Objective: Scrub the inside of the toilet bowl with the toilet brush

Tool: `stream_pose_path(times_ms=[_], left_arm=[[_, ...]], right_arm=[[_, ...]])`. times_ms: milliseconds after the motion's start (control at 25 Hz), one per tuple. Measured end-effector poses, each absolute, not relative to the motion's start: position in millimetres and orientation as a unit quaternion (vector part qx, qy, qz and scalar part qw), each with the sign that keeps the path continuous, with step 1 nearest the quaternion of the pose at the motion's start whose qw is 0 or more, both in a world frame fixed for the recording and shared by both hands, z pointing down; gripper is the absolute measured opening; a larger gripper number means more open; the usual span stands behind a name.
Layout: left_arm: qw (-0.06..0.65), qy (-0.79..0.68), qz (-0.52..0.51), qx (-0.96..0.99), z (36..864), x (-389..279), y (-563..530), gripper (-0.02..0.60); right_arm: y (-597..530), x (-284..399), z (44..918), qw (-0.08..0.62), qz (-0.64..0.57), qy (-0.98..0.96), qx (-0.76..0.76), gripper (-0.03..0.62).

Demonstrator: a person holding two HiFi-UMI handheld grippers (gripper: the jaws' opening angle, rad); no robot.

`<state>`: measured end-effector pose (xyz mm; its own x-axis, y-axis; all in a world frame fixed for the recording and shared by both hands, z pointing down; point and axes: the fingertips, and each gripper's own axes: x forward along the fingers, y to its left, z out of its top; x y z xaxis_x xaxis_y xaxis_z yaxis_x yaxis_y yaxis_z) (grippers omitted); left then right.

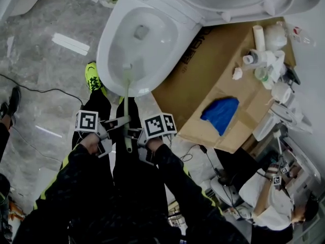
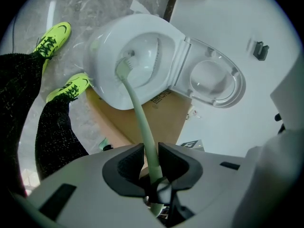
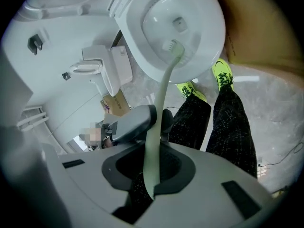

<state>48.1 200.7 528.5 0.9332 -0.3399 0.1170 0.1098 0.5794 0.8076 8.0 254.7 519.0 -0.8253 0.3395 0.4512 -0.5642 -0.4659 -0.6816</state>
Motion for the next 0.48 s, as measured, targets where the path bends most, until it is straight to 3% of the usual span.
stream_pose_path(times_ms=[480], left_arm=[[0.872,-0.134,-0.039,0.47,530.9,22.9,199.8,0.094]], right_arm=[[248.8,-25.4,518.8,0.18,0.869,-0.447,0.114,0.055]])
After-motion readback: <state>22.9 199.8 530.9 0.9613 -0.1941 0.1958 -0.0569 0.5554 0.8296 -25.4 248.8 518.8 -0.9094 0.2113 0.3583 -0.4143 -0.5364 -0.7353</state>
